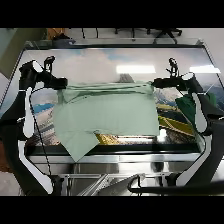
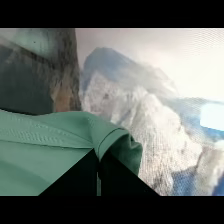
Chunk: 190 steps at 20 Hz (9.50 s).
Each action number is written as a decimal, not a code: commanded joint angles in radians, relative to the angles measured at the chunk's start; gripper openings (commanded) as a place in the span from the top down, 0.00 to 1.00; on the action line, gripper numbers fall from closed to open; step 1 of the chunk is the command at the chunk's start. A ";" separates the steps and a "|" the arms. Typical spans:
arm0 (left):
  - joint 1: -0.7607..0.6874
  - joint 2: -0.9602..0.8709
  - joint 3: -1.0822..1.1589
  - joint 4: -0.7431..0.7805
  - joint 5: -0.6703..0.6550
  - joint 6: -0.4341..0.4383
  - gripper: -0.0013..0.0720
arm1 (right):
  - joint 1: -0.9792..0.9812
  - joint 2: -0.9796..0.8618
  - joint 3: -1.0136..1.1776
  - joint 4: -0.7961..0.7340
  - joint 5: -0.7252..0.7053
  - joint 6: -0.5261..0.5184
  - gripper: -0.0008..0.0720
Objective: Fold the shirts.
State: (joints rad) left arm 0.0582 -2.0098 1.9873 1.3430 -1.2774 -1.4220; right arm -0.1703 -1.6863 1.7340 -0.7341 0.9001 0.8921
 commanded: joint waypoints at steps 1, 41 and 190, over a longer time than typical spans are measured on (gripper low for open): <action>0.000 -0.010 -0.058 0.028 -0.016 -0.011 0.96 | -0.001 -0.018 0.003 -0.007 0.006 0.000 0.97; 0.187 1.038 -1.606 -0.352 0.233 -0.075 0.05 | -0.201 0.394 -0.649 -0.067 0.352 0.129 0.57; -0.044 0.808 -0.214 -0.452 -0.064 0.114 0.96 | 0.306 0.165 -0.338 0.372 0.225 0.058 0.97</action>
State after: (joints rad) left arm 0.0151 -1.2018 1.7737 0.8913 -1.3357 -1.3083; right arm 0.1535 -1.5463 1.3861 -0.5041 1.1175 1.0328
